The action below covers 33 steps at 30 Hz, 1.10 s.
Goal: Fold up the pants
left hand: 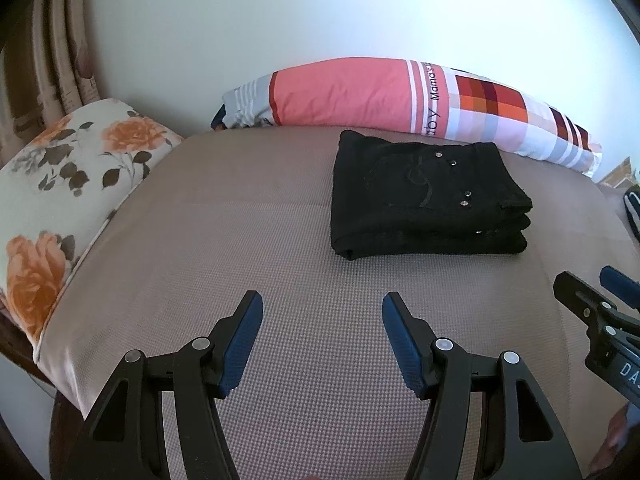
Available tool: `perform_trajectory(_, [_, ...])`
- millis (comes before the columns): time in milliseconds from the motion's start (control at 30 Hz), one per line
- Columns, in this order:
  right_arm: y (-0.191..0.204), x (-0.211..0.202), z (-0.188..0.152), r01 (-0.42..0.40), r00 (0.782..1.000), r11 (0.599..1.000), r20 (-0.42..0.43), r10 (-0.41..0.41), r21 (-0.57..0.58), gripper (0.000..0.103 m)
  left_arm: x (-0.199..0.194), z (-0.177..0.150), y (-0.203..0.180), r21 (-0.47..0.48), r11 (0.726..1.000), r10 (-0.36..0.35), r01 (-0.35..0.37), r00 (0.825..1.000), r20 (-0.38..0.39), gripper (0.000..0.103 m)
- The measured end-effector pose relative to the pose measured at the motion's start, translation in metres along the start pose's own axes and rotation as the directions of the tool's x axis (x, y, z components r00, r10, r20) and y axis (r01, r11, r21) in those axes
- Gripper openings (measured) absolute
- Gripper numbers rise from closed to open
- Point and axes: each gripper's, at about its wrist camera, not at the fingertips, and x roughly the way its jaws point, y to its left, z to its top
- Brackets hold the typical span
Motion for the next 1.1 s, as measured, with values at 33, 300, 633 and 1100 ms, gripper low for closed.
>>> perform_trajectory(33, [0.0, 0.001, -0.001, -0.002, 1.0, 1.0, -0.003, 0.002, 0.001, 0.082, 0.0, 0.0, 0.0, 0.002, 1.0, 0.0, 0.0, 1.0, -0.001, 0.063])
perform_trajectory(300, [-0.001, 0.005, -0.004, 0.01, 1.0, 1.0, -0.008, -0.01, -0.014, 0.082, 0.002, -0.006, -0.002, 0.013, 1.0, 0.0, 0.001, 1.0, -0.01, 0.063])
perform_trajectory(633, [-0.001, 0.007, -0.005, 0.012, 1.0, 1.0, -0.019, -0.012, -0.019, 0.082, 0.002, -0.008, -0.004, 0.021, 1.0, 0.001, -0.001, 1.0, -0.012, 0.063])
perform_trajectory(1100, [-0.002, 0.009, -0.006, 0.007, 0.999, 1.0, -0.031, -0.008, -0.018, 0.083, 0.003, -0.012, -0.007, 0.032, 1.0, 0.0, 0.001, 1.0, -0.015, 0.063])
